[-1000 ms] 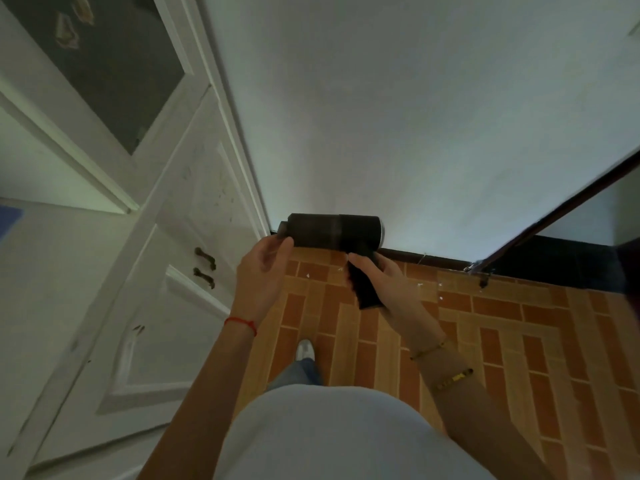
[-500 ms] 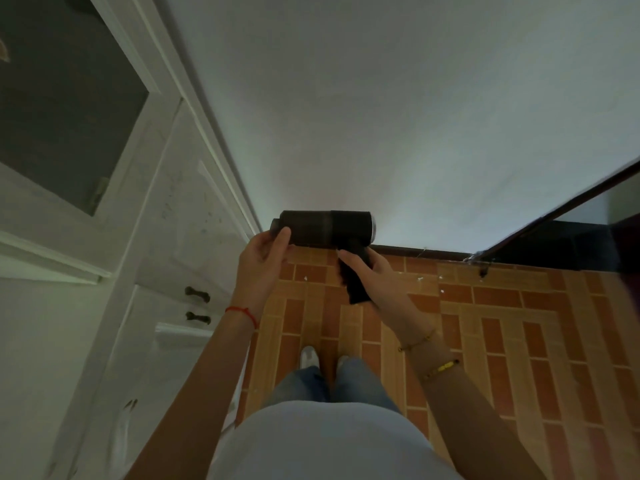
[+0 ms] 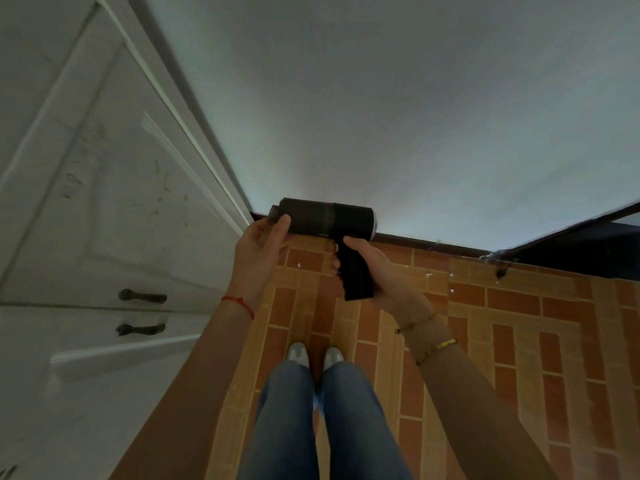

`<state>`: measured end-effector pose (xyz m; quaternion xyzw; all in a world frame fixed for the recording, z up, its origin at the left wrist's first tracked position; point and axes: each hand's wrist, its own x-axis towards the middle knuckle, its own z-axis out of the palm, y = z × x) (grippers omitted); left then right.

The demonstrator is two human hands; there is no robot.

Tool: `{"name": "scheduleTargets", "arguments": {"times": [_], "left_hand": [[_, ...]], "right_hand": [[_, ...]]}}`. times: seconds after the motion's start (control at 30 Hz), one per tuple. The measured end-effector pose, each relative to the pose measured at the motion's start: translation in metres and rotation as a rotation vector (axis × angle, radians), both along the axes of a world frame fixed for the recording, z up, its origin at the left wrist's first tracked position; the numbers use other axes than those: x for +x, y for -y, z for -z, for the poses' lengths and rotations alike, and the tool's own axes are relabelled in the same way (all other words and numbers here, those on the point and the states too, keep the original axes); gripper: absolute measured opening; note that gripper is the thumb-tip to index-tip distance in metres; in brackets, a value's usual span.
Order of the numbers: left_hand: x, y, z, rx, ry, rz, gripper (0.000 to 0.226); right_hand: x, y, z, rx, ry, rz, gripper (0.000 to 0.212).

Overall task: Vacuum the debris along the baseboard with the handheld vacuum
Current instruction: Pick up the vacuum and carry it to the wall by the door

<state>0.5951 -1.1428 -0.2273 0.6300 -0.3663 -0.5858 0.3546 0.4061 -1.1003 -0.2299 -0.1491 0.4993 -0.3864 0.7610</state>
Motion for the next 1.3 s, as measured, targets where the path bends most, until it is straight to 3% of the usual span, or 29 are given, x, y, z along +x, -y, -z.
{"name": "scheduleTargets", "arguments": {"times": [0.43,0.6,0.67,0.73,0.87,1.17,1.3], "left_hand": [[-0.003,0.028,0.273,-0.049,0.011,0.114,0.035],[0.007,0.026,0.379,-0.090,0.149,0.232,0.069],[0.011,0.023,0.417,-0.173,0.239,0.290,0.064],[0.014,0.021,0.441,-0.236,0.275,0.335,0.056],[0.017,0.021,0.500,-0.265,0.285,0.394,0.068],[0.012,0.027,0.583,-0.301,0.205,0.401,0.032],[0.010,0.028,0.597,-0.327,0.203,0.386,0.029]], "right_hand": [[-0.007,0.030,0.281,-0.038,0.076,-0.032,0.013],[-0.009,0.028,0.381,-0.085,0.119,-0.024,0.012],[-0.011,0.029,0.418,-0.106,0.136,-0.010,0.015],[-0.014,0.029,0.440,-0.128,0.142,-0.005,0.013],[-0.018,0.032,0.500,-0.177,0.094,-0.012,0.009],[-0.012,0.038,0.587,-0.212,0.079,-0.049,0.008],[-0.012,0.037,0.603,-0.176,0.123,-0.037,0.009]]}}
